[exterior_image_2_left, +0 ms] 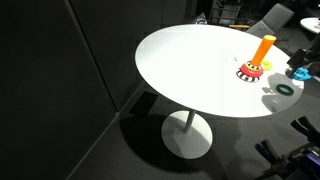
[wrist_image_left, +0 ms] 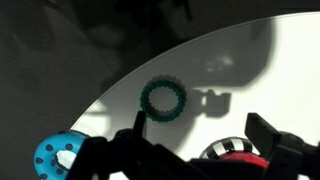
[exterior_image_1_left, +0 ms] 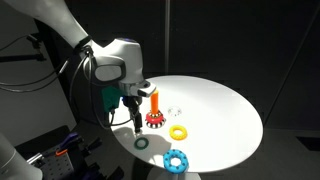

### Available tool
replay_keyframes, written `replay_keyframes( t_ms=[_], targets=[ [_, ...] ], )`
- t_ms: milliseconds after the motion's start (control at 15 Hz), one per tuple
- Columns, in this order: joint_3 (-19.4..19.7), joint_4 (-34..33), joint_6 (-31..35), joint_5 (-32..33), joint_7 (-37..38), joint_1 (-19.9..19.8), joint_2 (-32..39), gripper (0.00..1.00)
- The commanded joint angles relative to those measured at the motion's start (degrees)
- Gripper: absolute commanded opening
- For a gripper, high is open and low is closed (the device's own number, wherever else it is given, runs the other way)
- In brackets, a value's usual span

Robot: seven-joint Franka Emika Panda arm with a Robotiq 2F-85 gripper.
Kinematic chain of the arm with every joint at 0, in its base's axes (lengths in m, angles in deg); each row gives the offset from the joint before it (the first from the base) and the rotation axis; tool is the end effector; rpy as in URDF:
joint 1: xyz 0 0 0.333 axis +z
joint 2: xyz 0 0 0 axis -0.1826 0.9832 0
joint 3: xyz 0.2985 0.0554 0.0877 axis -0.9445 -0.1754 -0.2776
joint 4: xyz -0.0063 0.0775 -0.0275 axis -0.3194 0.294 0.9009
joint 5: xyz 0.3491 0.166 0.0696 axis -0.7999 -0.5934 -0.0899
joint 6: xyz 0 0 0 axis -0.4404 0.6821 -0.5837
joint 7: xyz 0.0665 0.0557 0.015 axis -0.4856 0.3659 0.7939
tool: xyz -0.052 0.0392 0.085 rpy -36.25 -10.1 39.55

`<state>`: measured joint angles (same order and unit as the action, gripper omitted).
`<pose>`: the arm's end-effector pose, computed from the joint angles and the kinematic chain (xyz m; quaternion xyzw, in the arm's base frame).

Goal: Put the green ring on the orange stand

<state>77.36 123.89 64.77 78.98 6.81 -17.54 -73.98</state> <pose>0.4066 -0.1068 0.2398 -0.9825 0.1850 0.0221 0.0034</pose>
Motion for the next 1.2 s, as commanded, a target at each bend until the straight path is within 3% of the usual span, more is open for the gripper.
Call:
replay_keyframes(
  t_ms=[0, 1133],
  targets=[
    [0.15, -1.55, 2.97, -0.42, -0.11, -0.35, 3.93, 1.00],
    [1.92, -2.53, 13.76, -0.23, -0.09, -0.19, 14.67, 1.00]
  ],
)
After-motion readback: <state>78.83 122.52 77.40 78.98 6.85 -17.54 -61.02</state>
